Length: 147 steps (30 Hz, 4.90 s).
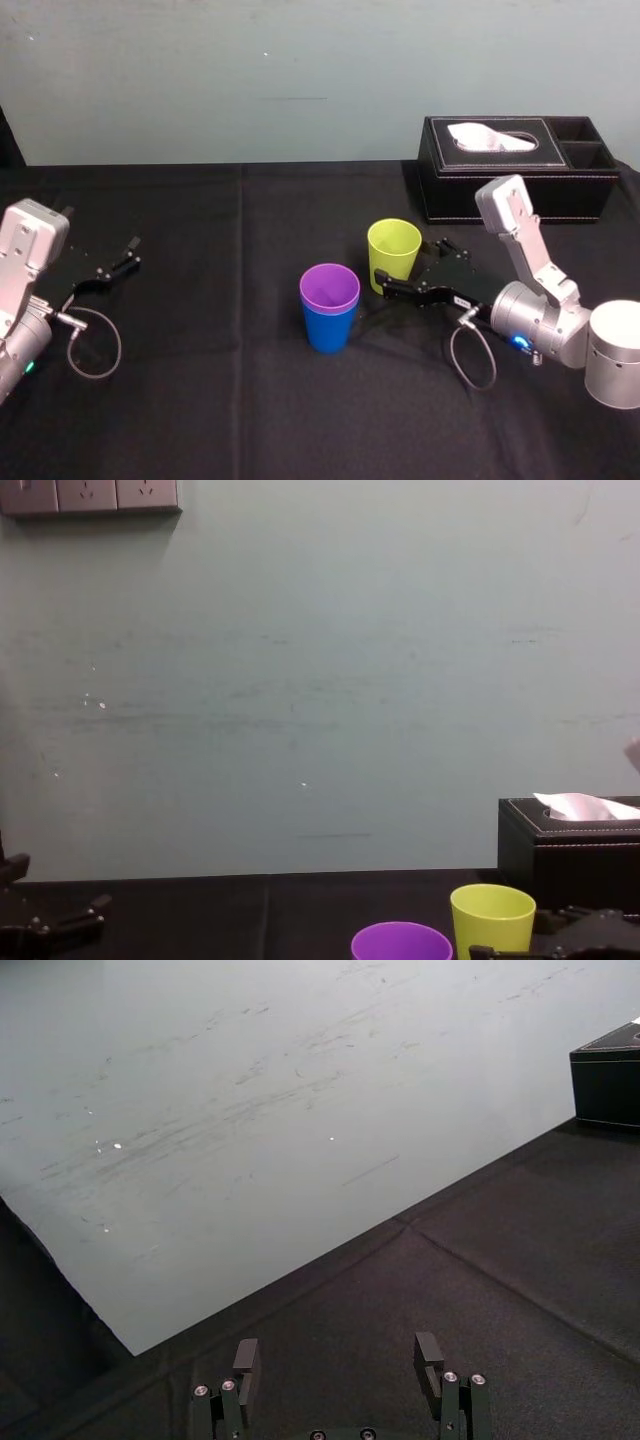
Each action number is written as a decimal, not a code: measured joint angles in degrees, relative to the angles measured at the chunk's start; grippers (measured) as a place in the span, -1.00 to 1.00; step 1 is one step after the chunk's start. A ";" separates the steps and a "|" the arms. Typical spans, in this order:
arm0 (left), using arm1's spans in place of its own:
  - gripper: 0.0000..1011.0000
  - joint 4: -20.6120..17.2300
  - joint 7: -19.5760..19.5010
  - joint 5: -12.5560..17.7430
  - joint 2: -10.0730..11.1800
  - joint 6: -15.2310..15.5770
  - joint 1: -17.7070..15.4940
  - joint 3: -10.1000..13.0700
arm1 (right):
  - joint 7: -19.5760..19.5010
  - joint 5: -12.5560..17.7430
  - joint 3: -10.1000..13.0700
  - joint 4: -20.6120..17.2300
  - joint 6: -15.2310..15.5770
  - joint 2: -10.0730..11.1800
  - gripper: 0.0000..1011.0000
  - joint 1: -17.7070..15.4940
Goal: Stack the three plastic cups sequentially using one hand.
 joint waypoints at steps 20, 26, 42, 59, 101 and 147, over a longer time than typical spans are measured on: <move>1.00 0.00 0.00 0.00 0.00 0.00 0.00 0.00 | 0.04 -0.77 -1.24 2.47 -0.44 -1.30 0.98 2.47; 1.00 0.00 0.00 0.00 0.00 0.00 0.00 0.00 | -0.01 -0.87 -1.41 2.73 -0.44 -1.57 0.98 2.79; 1.00 0.00 0.00 0.00 0.00 0.00 0.00 0.00 | 0.00 -0.89 -1.39 2.68 -0.43 -1.54 0.72 2.73; 1.00 0.00 0.00 0.00 0.00 0.00 0.00 0.00 | -0.07 -0.89 -1.33 2.59 -0.43 -1.48 0.45 2.66; 1.00 0.00 0.00 0.00 0.00 0.00 0.00 0.00 | -3.31 3.42 3.24 -19.42 7.43 5.74 0.45 -6.03; 1.00 0.00 0.00 0.00 0.00 0.00 0.00 0.00 | -2.91 2.91 -3.06 -29.00 8.99 6.73 0.45 -6.82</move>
